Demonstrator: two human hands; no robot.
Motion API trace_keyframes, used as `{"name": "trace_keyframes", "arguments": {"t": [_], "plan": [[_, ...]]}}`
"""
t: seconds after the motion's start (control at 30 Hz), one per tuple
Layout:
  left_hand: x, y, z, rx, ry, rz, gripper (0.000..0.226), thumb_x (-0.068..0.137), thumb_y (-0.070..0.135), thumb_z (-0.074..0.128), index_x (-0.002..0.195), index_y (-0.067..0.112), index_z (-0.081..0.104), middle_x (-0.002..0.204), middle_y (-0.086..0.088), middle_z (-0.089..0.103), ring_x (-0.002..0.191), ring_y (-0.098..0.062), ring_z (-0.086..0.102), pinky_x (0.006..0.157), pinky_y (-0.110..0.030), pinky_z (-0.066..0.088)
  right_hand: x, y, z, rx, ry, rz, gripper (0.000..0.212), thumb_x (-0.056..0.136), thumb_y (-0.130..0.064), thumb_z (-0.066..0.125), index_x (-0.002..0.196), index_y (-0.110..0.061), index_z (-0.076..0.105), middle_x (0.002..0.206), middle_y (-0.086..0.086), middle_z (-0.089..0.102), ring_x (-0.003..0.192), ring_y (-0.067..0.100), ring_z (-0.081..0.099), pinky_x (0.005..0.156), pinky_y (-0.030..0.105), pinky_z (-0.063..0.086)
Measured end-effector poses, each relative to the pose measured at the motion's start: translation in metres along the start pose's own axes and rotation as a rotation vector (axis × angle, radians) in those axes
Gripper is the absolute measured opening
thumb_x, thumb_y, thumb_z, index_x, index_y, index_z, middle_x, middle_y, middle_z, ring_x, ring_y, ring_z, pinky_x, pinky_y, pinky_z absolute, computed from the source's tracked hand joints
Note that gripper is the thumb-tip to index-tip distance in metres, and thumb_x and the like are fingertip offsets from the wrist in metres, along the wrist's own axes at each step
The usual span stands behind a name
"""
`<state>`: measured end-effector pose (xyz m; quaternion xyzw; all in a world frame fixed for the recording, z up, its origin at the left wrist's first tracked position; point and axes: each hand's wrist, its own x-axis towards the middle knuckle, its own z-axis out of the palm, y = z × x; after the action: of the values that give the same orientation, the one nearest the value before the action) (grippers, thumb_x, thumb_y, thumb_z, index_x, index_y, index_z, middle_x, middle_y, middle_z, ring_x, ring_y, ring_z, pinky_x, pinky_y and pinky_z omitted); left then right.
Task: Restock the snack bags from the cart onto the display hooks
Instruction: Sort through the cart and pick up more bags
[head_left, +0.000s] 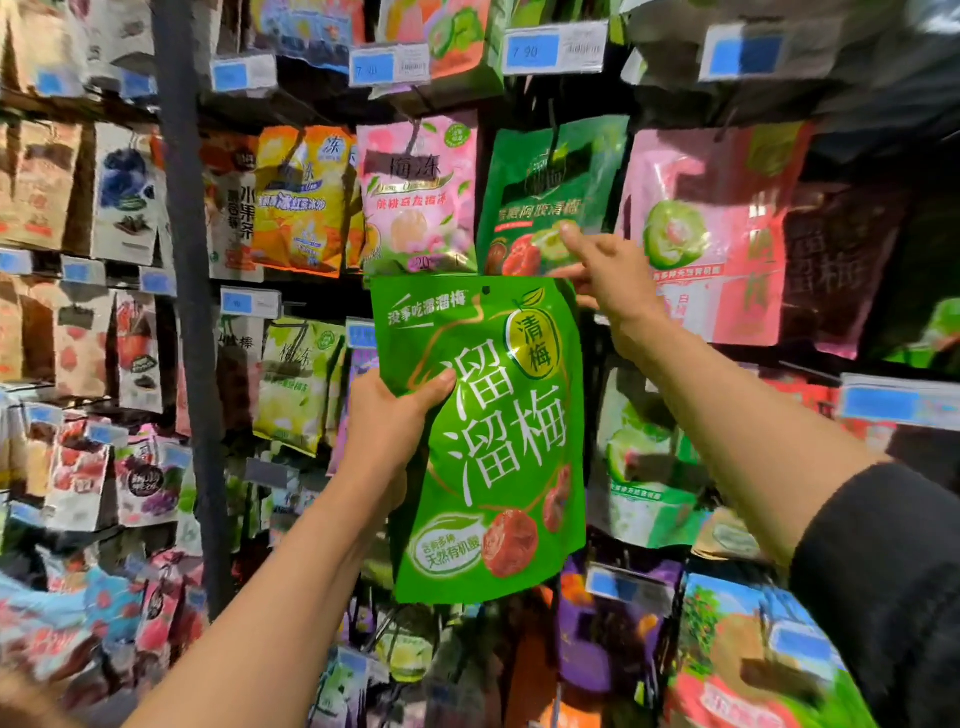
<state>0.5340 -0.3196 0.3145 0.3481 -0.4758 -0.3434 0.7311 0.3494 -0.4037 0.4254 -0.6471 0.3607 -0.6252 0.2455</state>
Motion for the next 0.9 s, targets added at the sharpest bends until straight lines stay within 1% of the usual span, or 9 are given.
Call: {"name": "trace_keyframes", "arguments": {"t": [0.07,0.13,0.23,0.37,0.53,0.67,0.73,0.8,0.9], "plan": [[-0.008,-0.005,0.013,-0.037,-0.047,-0.045,0.011,0.081,0.0,0.07,0.088,0.008,0.071,0.082,-0.011,0.075,0.075,-0.027,0.071,0.072,-0.041,0.059,-0.03,-0.001,-0.02,0.11,-0.101,0.168,0.016,0.087,-0.02,0.067,0.076,-0.011,0.059,0.049,-0.007,0.054,0.037,0.002,0.045,0.035,0.015,0.033],[-0.017,-0.01,0.032,-0.064,-0.101,-0.084,0.01,0.08,0.001,0.072,0.085,0.01,0.071,0.084,-0.014,0.074,0.078,-0.03,0.07,0.078,-0.05,0.057,-0.056,0.002,-0.048,0.172,-0.085,0.271,0.013,0.077,-0.012,0.072,0.087,-0.005,0.065,0.064,0.001,0.065,0.053,0.008,0.059,0.047,0.018,0.046],[-0.035,-0.016,0.069,-0.106,-0.208,-0.12,0.011,0.076,0.003,0.076,0.082,0.012,0.072,0.083,-0.012,0.074,0.079,-0.03,0.07,0.079,-0.053,0.056,-0.092,-0.001,-0.096,0.206,0.009,0.363,0.009,0.083,-0.011,0.066,0.092,-0.012,0.069,0.08,0.002,0.071,0.069,0.014,0.066,0.066,0.027,0.054],[-0.068,-0.02,0.13,-0.166,-0.344,-0.151,0.016,0.079,-0.001,0.072,0.079,0.014,0.072,0.08,-0.007,0.074,0.077,-0.028,0.069,0.076,-0.048,0.057,-0.131,-0.019,-0.16,0.185,0.179,0.338,0.01,0.089,-0.003,0.058,0.091,-0.008,0.067,0.073,0.002,0.073,0.062,0.013,0.068,0.061,0.025,0.056],[-0.103,-0.021,0.213,-0.204,-0.5,-0.174,0.01,0.078,0.005,0.075,0.081,0.014,0.072,0.088,-0.013,0.074,0.082,-0.028,0.07,0.08,-0.044,0.057,-0.161,-0.045,-0.245,0.002,0.51,0.165,0.014,0.082,0.004,0.065,0.086,-0.009,0.066,0.071,0.002,0.072,0.06,0.015,0.067,0.064,0.028,0.056],[-0.104,-0.007,0.28,-0.186,-0.633,-0.013,0.013,0.085,0.004,0.069,0.084,0.017,0.068,0.079,-0.006,0.072,0.073,-0.018,0.064,0.076,-0.035,0.052,-0.163,-0.066,-0.313,-0.046,0.728,0.006,0.021,0.081,0.011,0.063,0.083,-0.01,0.064,0.06,-0.007,0.07,0.053,0.004,0.065,0.053,0.019,0.053],[-0.097,0.004,0.314,-0.121,-0.641,0.128,0.007,0.078,0.021,0.071,0.084,0.021,0.066,0.069,0.001,0.069,0.069,-0.015,0.062,0.077,-0.038,0.051,-0.155,-0.077,-0.348,-0.052,0.808,-0.056,0.023,0.082,0.012,0.062,0.079,-0.011,0.064,0.057,-0.009,0.069,0.05,0.002,0.063,0.051,0.018,0.052],[-0.087,0.016,0.351,-0.03,-0.643,0.238,0.026,0.072,0.03,0.067,0.097,0.021,0.067,0.077,0.005,0.072,0.076,-0.012,0.068,0.085,-0.04,0.055,-0.14,-0.084,-0.381,-0.045,0.856,-0.112,0.024,0.083,0.012,0.061,0.077,-0.012,0.062,0.056,-0.009,0.068,0.05,0.003,0.063,0.052,0.02,0.053],[-0.075,0.038,0.404,0.107,-0.639,0.471,0.051,0.071,0.034,0.066,0.12,0.022,0.059,0.108,0.005,0.071,0.101,-0.013,0.067,0.094,-0.042,0.051,-0.109,-0.089,-0.426,-0.068,0.898,-0.177,0.024,0.083,0.011,0.061,0.077,-0.012,0.062,0.058,-0.007,0.068,0.051,0.004,0.063,0.055,0.023,0.055]]}}
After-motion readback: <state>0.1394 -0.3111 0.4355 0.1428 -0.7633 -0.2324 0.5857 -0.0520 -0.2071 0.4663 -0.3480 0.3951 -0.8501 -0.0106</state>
